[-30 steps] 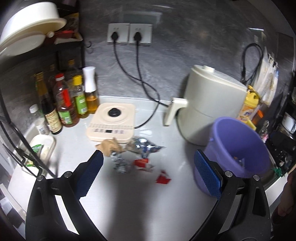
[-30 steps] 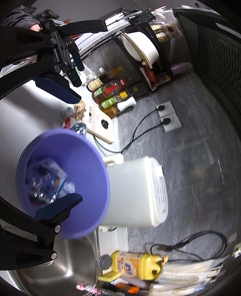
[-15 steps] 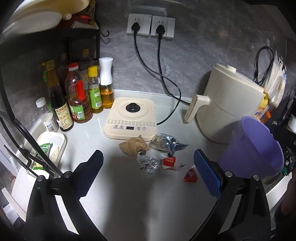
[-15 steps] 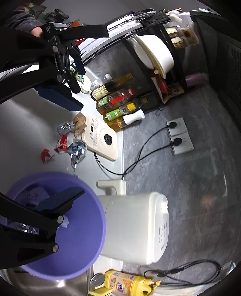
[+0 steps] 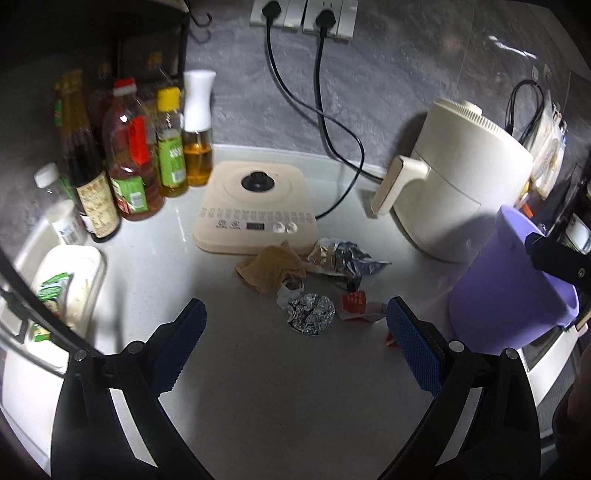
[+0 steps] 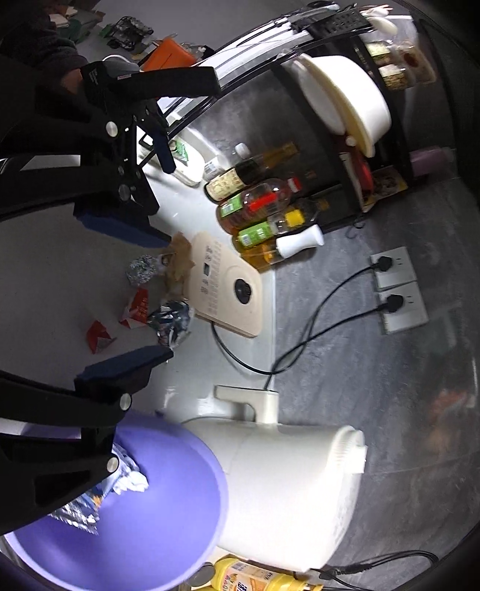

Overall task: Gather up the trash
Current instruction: 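Move both open tools back over the trash on the counter, then grasp crumpled foil ball with left tool while right tool grasps red paper carton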

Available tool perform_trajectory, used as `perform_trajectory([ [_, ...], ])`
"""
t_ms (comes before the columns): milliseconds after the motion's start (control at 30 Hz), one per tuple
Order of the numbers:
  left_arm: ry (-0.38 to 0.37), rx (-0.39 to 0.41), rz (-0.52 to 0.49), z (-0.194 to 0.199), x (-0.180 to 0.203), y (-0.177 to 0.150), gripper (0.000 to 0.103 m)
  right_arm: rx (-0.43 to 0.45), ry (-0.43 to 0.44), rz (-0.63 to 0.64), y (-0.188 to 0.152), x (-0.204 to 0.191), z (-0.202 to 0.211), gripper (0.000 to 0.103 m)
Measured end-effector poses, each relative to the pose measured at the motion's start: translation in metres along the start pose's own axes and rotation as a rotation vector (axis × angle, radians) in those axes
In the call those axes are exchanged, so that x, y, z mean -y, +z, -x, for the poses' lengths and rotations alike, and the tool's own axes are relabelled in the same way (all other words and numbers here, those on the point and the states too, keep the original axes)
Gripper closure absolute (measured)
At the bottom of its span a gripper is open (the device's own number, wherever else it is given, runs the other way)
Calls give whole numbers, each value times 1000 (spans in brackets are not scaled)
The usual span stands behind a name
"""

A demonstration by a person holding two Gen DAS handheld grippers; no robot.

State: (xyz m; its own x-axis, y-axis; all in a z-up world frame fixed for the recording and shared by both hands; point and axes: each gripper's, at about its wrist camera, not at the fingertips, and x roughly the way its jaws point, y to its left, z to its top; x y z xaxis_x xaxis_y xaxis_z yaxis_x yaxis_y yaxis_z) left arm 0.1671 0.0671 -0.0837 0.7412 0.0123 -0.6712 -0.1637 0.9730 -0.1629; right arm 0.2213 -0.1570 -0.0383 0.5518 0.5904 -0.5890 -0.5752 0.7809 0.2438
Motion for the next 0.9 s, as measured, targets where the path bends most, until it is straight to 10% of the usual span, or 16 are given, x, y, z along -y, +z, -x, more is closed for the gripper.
perform_trajectory([
  [667, -174, -182, -14, -108, -10, -5, 27, -192, -118, -7, -28, -8, -89, 66],
  [900, -184, -228, -5, -124, -7, -14, 57, -283, -110, 24, -33, 0, -124, 66],
])
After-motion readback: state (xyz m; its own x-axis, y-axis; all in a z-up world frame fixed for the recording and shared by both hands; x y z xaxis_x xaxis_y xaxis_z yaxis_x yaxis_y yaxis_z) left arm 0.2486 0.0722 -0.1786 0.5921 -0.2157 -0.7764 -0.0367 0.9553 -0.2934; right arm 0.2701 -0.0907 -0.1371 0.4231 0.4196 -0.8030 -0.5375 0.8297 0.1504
